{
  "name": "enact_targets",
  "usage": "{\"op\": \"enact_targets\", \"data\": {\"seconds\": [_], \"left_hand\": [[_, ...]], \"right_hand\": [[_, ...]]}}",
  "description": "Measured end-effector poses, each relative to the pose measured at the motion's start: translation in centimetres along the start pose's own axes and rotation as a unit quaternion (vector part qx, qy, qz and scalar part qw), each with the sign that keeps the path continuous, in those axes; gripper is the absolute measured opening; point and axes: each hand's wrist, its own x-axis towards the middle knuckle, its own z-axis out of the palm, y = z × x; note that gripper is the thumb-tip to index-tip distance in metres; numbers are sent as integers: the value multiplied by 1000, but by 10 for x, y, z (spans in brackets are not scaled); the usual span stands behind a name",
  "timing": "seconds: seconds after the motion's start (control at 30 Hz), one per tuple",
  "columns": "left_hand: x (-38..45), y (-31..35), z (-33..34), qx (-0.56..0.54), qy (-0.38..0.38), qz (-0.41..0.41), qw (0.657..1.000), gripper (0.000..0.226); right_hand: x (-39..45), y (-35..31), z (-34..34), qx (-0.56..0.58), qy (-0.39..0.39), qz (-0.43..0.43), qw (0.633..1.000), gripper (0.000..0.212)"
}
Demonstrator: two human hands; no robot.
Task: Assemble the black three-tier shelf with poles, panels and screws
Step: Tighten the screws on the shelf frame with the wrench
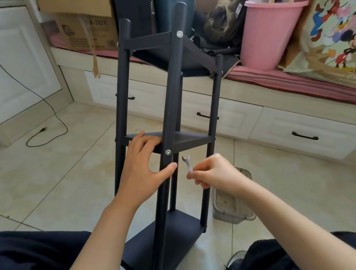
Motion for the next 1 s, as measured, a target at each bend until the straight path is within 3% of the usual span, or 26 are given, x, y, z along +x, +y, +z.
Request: {"op": "enact_targets", "data": {"seconds": [0.27, 1.0], "left_hand": [[-1, -2, 1, -3, 1, 6, 1000, 46], [7, -11, -19, -65, -44, -31, 996, 45]], "right_hand": [[-2, 6, 47, 76, 44, -7, 996, 20], [28, -15, 58, 126, 111, -101, 981, 18]]}}
